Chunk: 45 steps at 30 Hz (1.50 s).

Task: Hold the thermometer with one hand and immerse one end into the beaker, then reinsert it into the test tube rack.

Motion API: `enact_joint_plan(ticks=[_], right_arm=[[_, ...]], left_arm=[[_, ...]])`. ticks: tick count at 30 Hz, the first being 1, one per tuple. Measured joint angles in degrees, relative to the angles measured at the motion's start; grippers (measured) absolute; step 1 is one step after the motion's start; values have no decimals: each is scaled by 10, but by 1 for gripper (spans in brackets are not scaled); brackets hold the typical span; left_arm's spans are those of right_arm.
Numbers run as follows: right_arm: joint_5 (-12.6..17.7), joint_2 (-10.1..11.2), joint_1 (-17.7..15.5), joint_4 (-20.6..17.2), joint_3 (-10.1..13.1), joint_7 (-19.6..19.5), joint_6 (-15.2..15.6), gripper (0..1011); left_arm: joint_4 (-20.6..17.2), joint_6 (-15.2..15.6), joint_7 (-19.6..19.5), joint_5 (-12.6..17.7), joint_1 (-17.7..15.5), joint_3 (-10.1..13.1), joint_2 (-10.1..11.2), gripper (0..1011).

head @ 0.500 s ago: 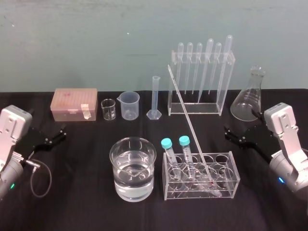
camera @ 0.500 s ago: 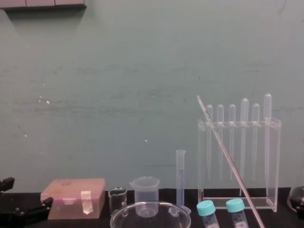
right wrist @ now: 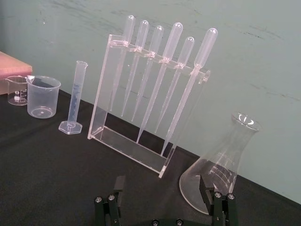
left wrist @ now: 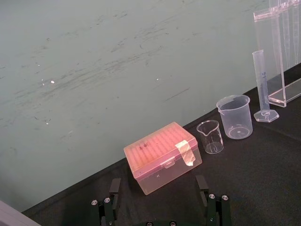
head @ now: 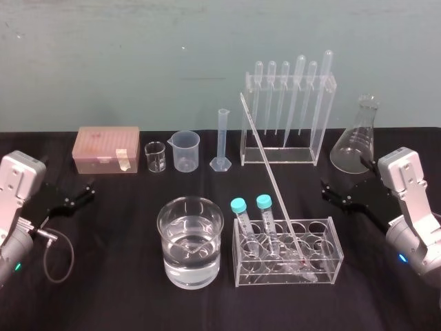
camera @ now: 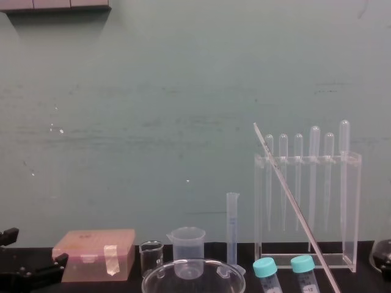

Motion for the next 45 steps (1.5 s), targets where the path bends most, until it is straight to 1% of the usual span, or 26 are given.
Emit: enact_joint_plan(ticks=[45], right_arm=[[0,0,0,0,0,0,0,1003]], left_arm=[[0,0,0,0,0,0,0,1008]])
